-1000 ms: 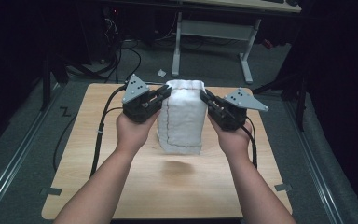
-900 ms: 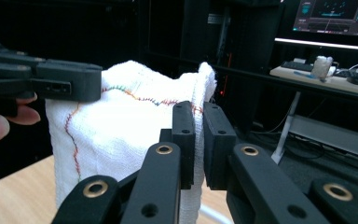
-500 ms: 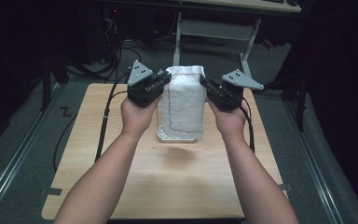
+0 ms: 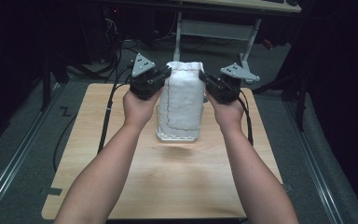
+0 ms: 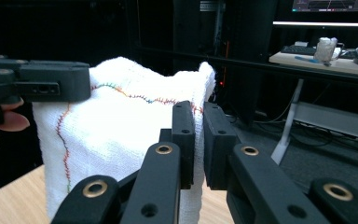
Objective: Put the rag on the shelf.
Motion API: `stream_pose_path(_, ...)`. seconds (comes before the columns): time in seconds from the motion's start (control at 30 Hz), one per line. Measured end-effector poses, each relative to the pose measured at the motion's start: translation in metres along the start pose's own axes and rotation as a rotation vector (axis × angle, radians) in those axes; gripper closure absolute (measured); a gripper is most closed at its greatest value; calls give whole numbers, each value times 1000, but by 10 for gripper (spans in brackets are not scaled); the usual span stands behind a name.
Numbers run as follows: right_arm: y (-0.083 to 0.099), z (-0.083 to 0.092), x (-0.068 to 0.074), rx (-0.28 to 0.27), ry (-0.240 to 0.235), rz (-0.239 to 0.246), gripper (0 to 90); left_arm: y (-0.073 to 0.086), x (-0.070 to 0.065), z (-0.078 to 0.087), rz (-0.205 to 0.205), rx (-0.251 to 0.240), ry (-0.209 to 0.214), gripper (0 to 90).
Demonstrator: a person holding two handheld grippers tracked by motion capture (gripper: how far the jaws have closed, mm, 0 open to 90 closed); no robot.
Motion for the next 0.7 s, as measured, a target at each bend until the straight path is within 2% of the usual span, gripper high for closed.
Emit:
stream_pose_path(0.33, 4, -28, -13, 33, -14, -31, 847, 6, 16, -19, 46, 37, -32, 834)
stream_pose_path(0.47, 5, -36, -16, 45, -8, -18, 843, 12, 24, -29, 62, 61, -48, 832)
stream_pose_path(0.53, 7, -42, -19, 70, -11, -37, 838, 15, 26, -37, 54, 98, -67, 831)
stream_pose_path(0.57, 8, -46, -20, 88, -10, -39, 838, 16, 28, -39, 58, 114, -64, 830)
stream_pose_path(0.7, 15, -56, -27, 130, -17, -58, 826, 25, 33, -47, 65, 158, -80, 829)
Point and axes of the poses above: each handheld gripper's, and its own axes: z roughly backward along the jaws, y roughly out of its underside, x roughly to its left, the point moved 3 cm from there along -z, roughly forward along the jaws, and after that the axes turned 7 degrees about x, right-handed, at the moved point
